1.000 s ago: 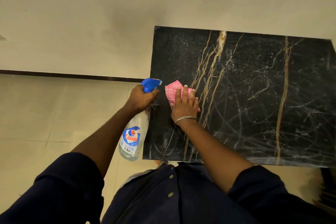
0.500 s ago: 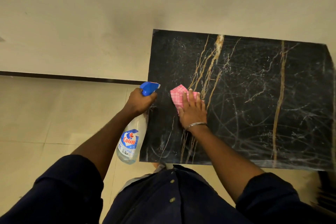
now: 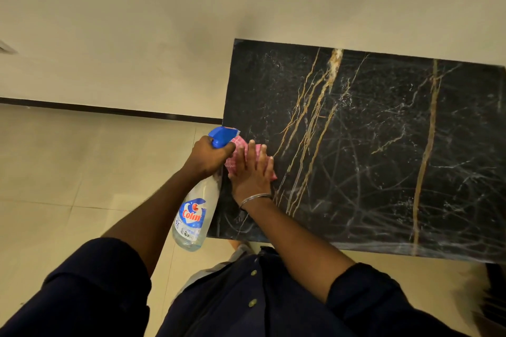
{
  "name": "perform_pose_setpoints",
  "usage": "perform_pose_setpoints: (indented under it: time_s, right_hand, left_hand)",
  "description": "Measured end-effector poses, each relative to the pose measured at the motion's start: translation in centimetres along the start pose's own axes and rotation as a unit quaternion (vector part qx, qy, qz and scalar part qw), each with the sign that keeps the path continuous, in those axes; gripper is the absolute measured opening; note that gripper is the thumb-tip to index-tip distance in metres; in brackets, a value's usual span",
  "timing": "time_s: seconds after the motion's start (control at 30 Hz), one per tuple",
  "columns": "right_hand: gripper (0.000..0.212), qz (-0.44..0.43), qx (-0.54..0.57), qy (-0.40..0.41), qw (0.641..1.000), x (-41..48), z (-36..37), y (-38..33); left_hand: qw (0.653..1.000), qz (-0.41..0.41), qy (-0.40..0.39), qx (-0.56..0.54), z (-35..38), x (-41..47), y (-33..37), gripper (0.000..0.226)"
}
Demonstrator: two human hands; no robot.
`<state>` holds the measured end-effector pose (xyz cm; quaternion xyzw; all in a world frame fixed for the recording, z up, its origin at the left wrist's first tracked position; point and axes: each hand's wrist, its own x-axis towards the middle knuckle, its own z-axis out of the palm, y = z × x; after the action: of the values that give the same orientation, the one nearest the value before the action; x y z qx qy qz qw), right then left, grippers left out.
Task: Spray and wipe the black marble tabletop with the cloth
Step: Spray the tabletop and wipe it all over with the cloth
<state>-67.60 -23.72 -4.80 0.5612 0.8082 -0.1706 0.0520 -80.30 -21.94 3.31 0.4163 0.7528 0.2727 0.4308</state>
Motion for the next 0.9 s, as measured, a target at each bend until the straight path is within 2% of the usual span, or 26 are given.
perform_pose_setpoints:
  time_s: [0.07,0.2,0.33,0.43,0.57,0.63,0.77,0.9]
  right_hand:
    - [0.089,-0.015,-0.005,-0.002,1.000,0.1,-0.2,0.1]
    - [0.075,-0.037,-0.012,0.002,0.999,-0.7,-0.5,3.4]
    - [0.069,0.038,-0.028,0.053,0.998,-2.6,-0.7,8.1]
    - [0.071,0.081,-0.026,0.051,0.995,-3.9,-0.9,10.7]
    - [0.075,0.119,-0.020,0.062,0.991,-4.4,-0.8,9.3]
    - [0.077,0.097,-0.003,0.071,0.993,-4.6,-0.4,6.9]
    - [0.080,-0.007,0.013,0.041,0.999,-5.0,1.3,0.9]
    - [0.091,-0.088,-0.028,-0.028,0.995,-5.1,1.5,-2.6]
  left_hand:
    - [1.000,-0.001,0.003,0.010,0.1,-0.1,0.0,0.030]
    - [1.000,0.002,-0.011,0.013,0.3,-0.5,0.0,0.024]
    - [0.999,0.006,-0.043,0.002,0.3,-1.1,-0.1,0.025]
    - [0.999,0.009,-0.047,-0.001,0.4,-1.7,-0.4,0.026]
    - [1.000,0.018,-0.023,0.002,0.3,-2.6,-0.9,0.024]
    - [1.000,0.019,-0.016,0.004,0.3,-3.0,-1.2,0.024]
    - [1.000,0.014,0.007,0.008,-0.1,-3.6,-2.0,0.020]
    - [0.999,0.018,0.024,0.021,-0.4,-4.0,-2.3,0.018]
